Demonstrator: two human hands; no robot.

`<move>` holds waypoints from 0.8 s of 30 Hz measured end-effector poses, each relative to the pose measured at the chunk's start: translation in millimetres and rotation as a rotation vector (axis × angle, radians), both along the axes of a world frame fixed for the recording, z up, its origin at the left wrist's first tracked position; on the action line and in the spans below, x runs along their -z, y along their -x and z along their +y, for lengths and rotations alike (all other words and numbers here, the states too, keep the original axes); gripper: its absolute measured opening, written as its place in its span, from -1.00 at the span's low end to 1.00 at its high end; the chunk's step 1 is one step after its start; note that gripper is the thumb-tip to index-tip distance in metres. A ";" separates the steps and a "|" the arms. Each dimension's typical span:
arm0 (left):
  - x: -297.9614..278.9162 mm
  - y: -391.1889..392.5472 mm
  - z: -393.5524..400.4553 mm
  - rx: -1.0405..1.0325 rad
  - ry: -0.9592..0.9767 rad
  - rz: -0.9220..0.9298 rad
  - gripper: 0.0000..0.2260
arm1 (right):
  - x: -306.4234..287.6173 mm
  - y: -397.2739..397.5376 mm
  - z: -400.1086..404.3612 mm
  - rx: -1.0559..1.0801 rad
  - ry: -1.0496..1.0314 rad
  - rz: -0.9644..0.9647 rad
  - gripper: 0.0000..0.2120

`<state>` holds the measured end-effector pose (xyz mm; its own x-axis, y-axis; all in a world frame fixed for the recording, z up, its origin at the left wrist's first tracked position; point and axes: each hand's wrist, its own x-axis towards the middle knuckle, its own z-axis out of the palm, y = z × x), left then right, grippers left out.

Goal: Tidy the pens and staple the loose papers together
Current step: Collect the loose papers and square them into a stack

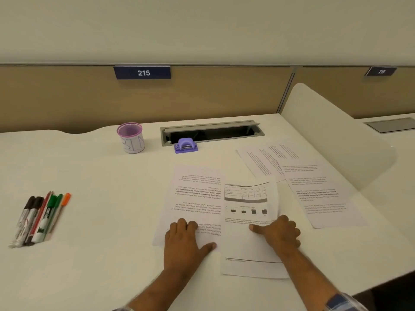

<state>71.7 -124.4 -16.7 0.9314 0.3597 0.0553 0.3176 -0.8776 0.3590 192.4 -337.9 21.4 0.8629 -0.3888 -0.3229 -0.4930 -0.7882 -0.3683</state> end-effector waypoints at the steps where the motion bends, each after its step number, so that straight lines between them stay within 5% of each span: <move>1: 0.0 1.4 0.3 0.005 0.010 0.001 -0.35 | 3.9 1.2 -0.2 0.004 -0.029 -0.041 -0.14; 5: -0.3 3.7 5.4 0.037 0.062 0.020 -0.45 | 14.9 -2.4 -4.5 -0.002 -0.256 -0.221 -0.68; 8: 0.5 5.4 10.1 0.033 0.096 -0.009 -0.48 | 14.2 -7.1 -13.7 -0.038 -0.328 -0.255 -0.89; 20: 0.0 -0.8 -0.7 -0.058 0.090 0.146 0.02 | -4.8 -39.9 -45.2 -0.079 -0.561 -0.351 -0.88; 24: -1.1 -1.6 1.1 -0.057 0.070 0.188 -0.05 | -7.5 -49.6 -48.9 -0.061 -0.644 -0.343 -0.91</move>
<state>73.3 -123.3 -15.5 0.9011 0.4086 -0.1448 0.4330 -0.8313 0.3485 242.0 -386.9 28.8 0.9706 -0.1610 -0.1791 -0.2289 -0.3857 -0.8938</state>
